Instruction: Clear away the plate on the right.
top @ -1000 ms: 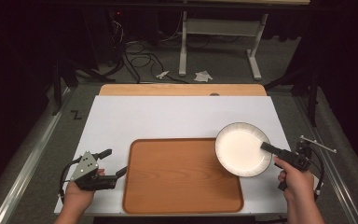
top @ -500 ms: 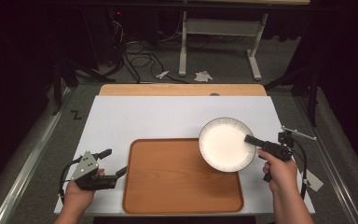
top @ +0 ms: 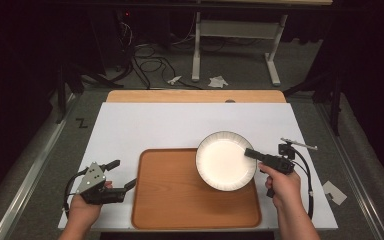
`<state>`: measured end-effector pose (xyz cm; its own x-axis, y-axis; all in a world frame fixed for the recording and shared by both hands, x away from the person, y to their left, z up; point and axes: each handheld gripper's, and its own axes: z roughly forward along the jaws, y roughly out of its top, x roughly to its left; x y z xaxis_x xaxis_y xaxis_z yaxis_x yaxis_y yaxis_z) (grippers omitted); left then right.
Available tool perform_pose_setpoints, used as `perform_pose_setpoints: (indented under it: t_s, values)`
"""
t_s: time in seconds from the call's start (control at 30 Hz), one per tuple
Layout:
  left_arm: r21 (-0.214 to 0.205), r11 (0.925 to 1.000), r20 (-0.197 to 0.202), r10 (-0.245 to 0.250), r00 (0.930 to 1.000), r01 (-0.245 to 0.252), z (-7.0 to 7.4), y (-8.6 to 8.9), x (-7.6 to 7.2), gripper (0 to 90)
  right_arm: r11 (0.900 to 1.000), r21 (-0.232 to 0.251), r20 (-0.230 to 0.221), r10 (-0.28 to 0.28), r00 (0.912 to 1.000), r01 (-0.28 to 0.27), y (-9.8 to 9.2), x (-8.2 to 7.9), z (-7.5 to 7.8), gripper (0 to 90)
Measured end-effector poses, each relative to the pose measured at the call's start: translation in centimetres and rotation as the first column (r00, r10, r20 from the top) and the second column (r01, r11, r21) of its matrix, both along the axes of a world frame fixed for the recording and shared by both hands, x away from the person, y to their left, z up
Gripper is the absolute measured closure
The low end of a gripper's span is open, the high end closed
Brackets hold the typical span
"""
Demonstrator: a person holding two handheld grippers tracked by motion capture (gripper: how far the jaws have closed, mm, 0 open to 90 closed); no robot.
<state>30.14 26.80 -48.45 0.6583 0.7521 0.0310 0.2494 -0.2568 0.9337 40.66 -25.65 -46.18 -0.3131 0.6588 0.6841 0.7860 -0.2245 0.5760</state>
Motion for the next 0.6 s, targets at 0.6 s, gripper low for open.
perform_pose_setpoints:
  t_s: [0.6]
  values:
    - [-0.004,1.0000,0.008,-0.001,1.0000,0.001,0.1,0.1,-0.1,15.9,0.9961,-0.042,-0.013,0.077,0.9970,-0.077,2.9,-0.4,-0.6,84.3]
